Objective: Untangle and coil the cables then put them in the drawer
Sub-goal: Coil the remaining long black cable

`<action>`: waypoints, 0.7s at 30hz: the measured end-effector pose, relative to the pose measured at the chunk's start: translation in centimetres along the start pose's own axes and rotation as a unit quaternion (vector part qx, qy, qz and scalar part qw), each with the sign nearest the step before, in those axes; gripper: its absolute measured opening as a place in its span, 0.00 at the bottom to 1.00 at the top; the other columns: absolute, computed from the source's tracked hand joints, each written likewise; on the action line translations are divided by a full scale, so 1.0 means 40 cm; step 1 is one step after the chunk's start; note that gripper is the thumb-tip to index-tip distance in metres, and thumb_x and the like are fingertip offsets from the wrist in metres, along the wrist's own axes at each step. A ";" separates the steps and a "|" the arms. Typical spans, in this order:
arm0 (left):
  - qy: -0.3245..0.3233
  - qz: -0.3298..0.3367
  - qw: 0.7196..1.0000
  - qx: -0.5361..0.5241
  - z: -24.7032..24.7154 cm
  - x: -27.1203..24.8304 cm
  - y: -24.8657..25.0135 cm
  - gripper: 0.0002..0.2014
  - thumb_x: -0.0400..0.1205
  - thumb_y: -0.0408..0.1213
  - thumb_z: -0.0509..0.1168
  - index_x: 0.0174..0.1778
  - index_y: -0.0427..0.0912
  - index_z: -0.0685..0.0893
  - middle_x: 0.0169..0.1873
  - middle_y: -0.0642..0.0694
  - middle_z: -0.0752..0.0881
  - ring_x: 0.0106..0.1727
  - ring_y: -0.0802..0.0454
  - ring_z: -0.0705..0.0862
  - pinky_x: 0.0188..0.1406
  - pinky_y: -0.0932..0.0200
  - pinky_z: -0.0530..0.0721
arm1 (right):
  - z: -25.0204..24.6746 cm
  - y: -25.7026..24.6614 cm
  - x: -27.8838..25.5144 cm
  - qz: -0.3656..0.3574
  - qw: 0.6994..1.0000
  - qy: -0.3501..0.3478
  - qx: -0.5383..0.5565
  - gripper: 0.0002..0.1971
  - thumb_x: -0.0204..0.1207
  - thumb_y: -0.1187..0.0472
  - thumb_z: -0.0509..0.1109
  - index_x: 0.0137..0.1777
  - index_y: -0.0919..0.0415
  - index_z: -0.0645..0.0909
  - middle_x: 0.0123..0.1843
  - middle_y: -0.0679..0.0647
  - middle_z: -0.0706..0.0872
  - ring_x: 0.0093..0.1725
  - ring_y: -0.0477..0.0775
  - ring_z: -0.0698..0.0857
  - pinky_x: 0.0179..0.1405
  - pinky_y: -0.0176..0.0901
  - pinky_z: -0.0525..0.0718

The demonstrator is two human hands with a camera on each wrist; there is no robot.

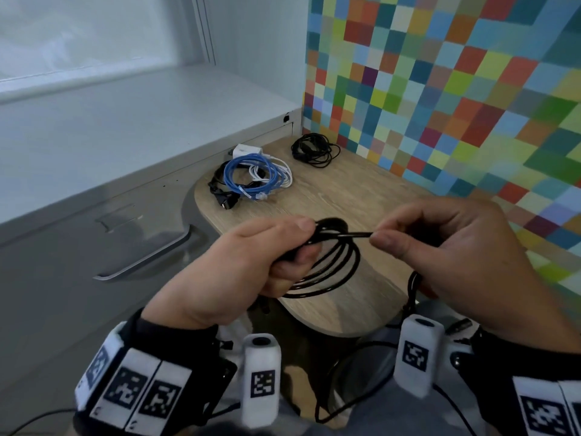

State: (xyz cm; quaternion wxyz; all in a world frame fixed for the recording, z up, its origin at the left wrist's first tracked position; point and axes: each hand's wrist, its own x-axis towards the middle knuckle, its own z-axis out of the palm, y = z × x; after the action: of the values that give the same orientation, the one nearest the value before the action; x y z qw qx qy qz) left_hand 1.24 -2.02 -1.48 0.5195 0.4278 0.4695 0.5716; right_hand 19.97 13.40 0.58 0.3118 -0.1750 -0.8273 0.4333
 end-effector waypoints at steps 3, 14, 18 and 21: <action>0.039 0.021 0.994 -0.096 -0.017 -0.008 0.006 0.16 0.85 0.46 0.61 0.32 0.47 0.77 0.25 0.52 0.64 0.22 0.58 0.55 0.21 0.58 0.48 | -0.001 0.016 0.006 0.021 0.999 0.022 -0.009 0.07 0.67 0.48 0.78 0.35 0.49 0.90 0.27 0.41 0.87 0.27 0.41 0.83 0.26 0.24 0.76; -0.032 0.145 0.921 -0.360 -0.065 -0.021 0.032 0.17 0.94 0.50 0.46 0.47 0.46 0.73 0.30 0.55 0.62 0.23 0.58 0.56 0.23 0.63 0.55 | -0.010 0.140 0.017 0.116 0.980 -0.012 -0.164 0.10 0.81 0.45 0.70 0.41 0.42 0.89 0.31 0.47 0.87 0.32 0.53 0.85 0.32 0.54 0.84; -0.018 0.211 0.888 -0.408 -0.081 -0.024 0.034 0.20 0.96 0.50 0.42 0.48 0.44 0.73 0.30 0.54 0.62 0.24 0.58 0.58 0.25 0.62 0.57 | -0.017 0.149 0.021 0.142 0.961 -0.046 -0.233 0.08 0.81 0.49 0.75 0.40 0.41 0.87 0.32 0.35 0.87 0.34 0.38 0.85 0.33 0.41 0.78; 0.016 0.232 0.895 -0.382 -0.081 -0.026 0.040 0.20 0.96 0.50 0.42 0.47 0.46 0.73 0.29 0.54 0.63 0.23 0.59 0.59 0.25 0.63 0.58 | -0.015 0.149 0.020 0.156 0.949 -0.055 -0.267 0.14 0.85 0.50 0.71 0.36 0.44 0.87 0.30 0.38 0.88 0.29 0.40 0.84 0.33 0.47 0.84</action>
State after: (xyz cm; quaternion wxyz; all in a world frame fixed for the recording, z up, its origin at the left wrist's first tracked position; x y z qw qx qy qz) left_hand -2.15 -3.39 -0.54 0.4879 0.2843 0.1111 0.8178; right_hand 19.87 17.58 -3.81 0.1366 -0.3545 -0.8910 0.2485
